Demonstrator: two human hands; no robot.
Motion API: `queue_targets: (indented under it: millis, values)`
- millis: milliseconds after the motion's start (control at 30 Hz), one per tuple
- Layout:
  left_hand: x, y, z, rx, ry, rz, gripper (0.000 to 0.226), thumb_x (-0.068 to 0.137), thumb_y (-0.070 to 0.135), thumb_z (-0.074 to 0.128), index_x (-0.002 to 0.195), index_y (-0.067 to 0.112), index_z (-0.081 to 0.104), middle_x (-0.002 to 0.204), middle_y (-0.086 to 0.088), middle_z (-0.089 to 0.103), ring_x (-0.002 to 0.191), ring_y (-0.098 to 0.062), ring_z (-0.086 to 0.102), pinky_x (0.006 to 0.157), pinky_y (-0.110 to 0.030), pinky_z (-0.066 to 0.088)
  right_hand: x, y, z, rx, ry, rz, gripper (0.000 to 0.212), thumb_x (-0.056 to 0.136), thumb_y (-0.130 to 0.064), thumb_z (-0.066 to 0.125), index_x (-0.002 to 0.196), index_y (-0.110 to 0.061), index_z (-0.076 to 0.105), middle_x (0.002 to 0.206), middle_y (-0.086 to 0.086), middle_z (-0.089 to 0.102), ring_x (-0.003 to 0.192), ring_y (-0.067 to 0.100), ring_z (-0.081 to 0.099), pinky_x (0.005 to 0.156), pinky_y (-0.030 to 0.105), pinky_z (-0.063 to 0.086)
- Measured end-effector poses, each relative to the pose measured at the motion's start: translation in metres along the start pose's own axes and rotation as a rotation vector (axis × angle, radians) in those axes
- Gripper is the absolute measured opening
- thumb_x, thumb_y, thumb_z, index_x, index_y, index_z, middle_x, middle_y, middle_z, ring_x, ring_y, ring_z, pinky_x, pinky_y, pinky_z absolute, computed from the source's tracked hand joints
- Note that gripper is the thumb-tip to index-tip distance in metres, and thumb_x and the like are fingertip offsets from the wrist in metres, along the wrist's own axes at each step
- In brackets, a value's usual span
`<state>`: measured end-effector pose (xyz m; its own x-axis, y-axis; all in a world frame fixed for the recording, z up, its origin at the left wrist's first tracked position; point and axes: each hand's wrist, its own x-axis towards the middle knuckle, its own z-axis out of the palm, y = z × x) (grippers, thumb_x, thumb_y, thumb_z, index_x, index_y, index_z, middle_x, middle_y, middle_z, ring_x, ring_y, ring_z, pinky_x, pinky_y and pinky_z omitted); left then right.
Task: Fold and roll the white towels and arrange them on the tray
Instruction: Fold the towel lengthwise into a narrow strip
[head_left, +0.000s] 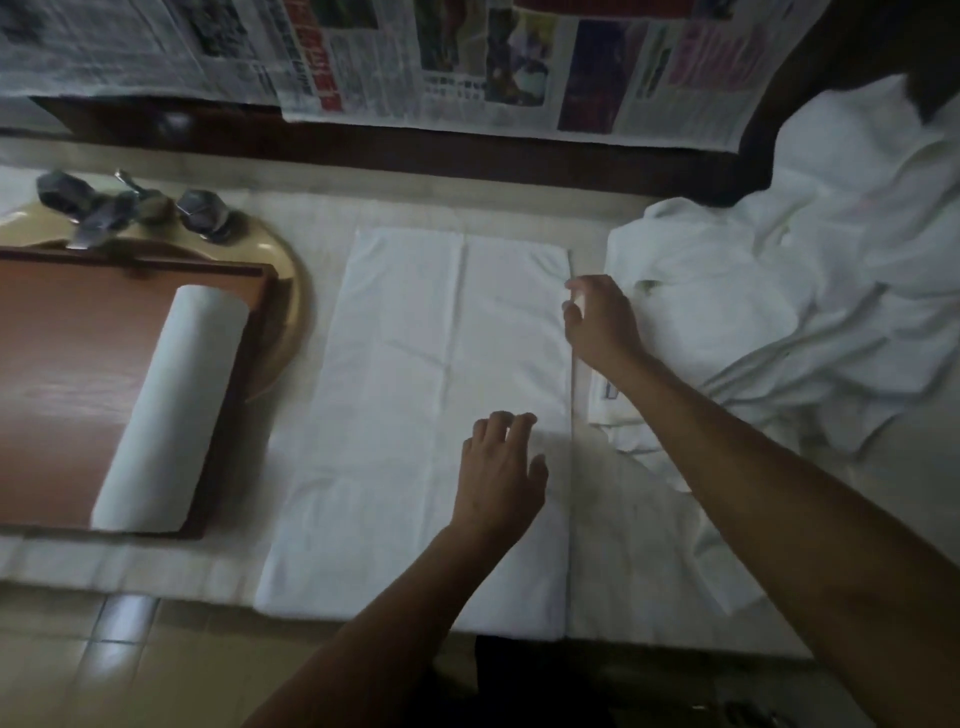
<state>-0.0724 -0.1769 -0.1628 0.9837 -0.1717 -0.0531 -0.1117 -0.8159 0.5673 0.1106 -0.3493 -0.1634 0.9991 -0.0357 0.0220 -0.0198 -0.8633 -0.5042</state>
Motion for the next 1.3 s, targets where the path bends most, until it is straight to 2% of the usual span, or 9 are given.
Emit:
queue_targets:
  millis: [200,333,633,800,933,1033,1133,1200,1300]
  values:
    - [0.029,0.027,0.023,0.061,-0.044,-0.092,0.041,0.092,0.034,0.065,0.129,0.018,0.059,0.125,-0.003,0.057,0.113,-0.026,0.052,0.094,-0.039,0.047,0.083,0.010,0.008,-0.133,-0.046,0.065,0.029,0.101,-0.023,0.055,0.122,-0.003,0.061,0.123,0.022,0.060,0.114,0.041,0.059,0.094,0.040,0.047]
    - [0.035,0.028,0.040,0.145,0.006,-0.127,0.035,0.084,0.039,0.066,0.112,0.019,0.063,0.112,-0.002,0.056,0.102,-0.026,0.051,0.082,-0.040,0.047,0.116,0.014,0.013,-0.164,-0.093,0.100,0.036,0.102,-0.029,0.059,0.131,-0.008,0.059,0.132,0.020,0.055,0.119,0.039,0.057,0.100,0.039,0.045]
    - [0.056,0.041,0.049,0.267,0.037,-0.217,0.040,0.085,0.056,0.058,0.100,0.019,0.058,0.096,-0.003,0.051,0.086,-0.026,0.046,0.071,-0.042,0.044,0.163,0.011,-0.011,-0.107,-0.282,0.088,0.022,0.096,-0.027,0.056,0.102,-0.007,0.064,0.104,0.015,0.070,0.107,0.037,0.066,0.086,0.035,0.051]
    - [0.066,0.049,0.046,0.239,-0.047,-0.238,0.021,0.091,0.033,0.054,0.102,0.016,0.054,0.101,-0.004,0.050,0.091,-0.026,0.043,0.076,-0.043,0.043,0.164,0.007,-0.031,0.040,-0.227,0.137,0.013,0.089,-0.023,0.051,0.097,-0.021,0.060,0.110,0.005,0.067,0.096,0.031,0.067,0.088,0.041,0.058]
    - [0.071,0.047,0.024,-0.003,-0.087,-0.227,0.004,0.093,0.015,0.053,0.094,0.012,0.054,0.101,-0.005,0.053,0.096,-0.027,0.047,0.076,-0.040,0.042,0.162,0.004,-0.041,0.336,-0.307,0.201,0.013,0.095,-0.017,0.062,0.104,-0.018,0.071,0.092,0.000,0.069,0.082,0.018,0.069,0.065,0.025,0.055]
    - [0.068,0.035,-0.011,-0.258,-0.033,-0.281,0.009,0.095,0.021,0.062,0.093,0.012,0.064,0.099,-0.003,0.058,0.095,-0.026,0.052,0.082,-0.037,0.045,0.156,-0.012,-0.047,0.586,-0.428,0.158,0.023,0.093,0.000,0.063,0.104,-0.019,0.072,0.093,0.000,0.074,0.090,0.014,0.070,0.082,0.030,0.056]
    - [0.063,0.016,-0.053,-0.463,-0.078,-0.377,0.021,0.093,0.028,0.068,0.077,0.020,0.058,0.080,0.010,0.055,0.079,-0.013,0.053,0.069,-0.020,0.038,0.156,-0.034,-0.040,0.531,-0.410,-0.006,0.020,0.096,-0.006,0.067,0.112,-0.015,0.073,0.103,0.006,0.075,0.096,0.015,0.071,0.088,0.030,0.057]
    - [0.057,-0.001,-0.077,-0.659,-0.100,-0.454,0.028,0.092,0.029,0.069,0.071,0.014,0.058,0.068,0.009,0.055,0.068,-0.012,0.051,0.067,-0.025,0.040,0.161,-0.054,-0.025,0.495,-0.337,-0.087,0.017,0.096,-0.018,0.072,0.113,-0.015,0.074,0.105,0.008,0.075,0.094,0.015,0.069,0.084,0.029,0.057]
    - [0.047,-0.026,-0.108,-1.061,-0.084,-0.543,0.021,0.096,0.016,0.064,0.081,0.001,0.061,0.078,-0.005,0.065,0.076,-0.019,0.063,0.076,-0.036,0.053,0.169,-0.092,0.004,0.458,-0.221,-0.164,0.023,0.096,-0.024,0.073,0.111,-0.008,0.074,0.101,0.008,0.071,0.089,0.012,0.062,0.080,0.027,0.051]
